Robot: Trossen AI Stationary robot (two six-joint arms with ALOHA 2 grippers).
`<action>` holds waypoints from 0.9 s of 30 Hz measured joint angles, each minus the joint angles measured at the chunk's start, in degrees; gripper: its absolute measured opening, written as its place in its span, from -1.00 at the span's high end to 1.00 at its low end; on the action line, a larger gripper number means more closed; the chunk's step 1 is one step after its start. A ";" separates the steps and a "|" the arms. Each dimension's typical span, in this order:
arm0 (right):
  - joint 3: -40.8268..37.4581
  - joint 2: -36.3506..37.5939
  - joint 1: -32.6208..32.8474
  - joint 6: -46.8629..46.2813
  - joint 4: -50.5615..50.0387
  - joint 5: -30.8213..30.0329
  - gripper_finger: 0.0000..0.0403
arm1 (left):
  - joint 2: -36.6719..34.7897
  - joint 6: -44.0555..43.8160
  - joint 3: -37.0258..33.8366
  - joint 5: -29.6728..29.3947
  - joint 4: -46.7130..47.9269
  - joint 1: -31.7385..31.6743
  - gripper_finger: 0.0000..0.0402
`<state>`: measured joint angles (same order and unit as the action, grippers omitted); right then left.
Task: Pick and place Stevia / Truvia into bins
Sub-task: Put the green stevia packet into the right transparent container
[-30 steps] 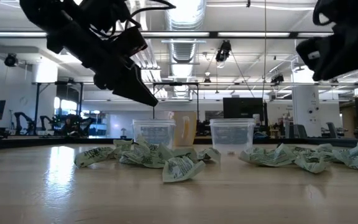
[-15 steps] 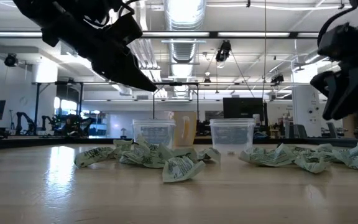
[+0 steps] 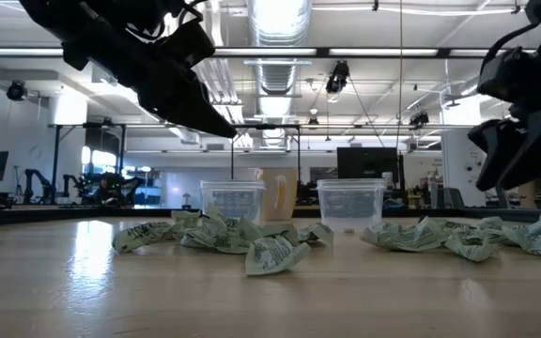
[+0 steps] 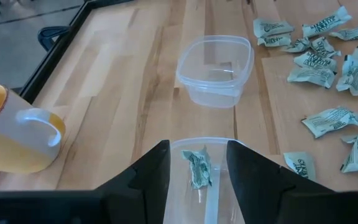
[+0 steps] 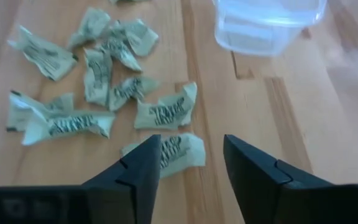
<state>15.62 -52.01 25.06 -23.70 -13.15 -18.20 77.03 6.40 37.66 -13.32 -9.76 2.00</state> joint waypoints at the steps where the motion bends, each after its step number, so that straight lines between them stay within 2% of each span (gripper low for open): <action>1: -0.32 -0.38 0.00 -0.28 0.15 -0.03 0.16 | 0.00 0.00 -0.01 0.00 0.02 0.00 0.29; 18: -0.33 -10.58 -1.18 -2.25 5.80 -1.26 0.15 | 0.00 -0.03 -0.08 0.24 0.03 0.00 0.29; 27: -0.42 -14.36 -1.79 -2.55 9.00 1.72 0.15 | 0.00 -0.05 -0.36 0.20 0.04 0.04 0.29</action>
<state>15.20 -66.37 23.27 -26.24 -4.15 -16.48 77.03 6.36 37.30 -13.13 -9.72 2.04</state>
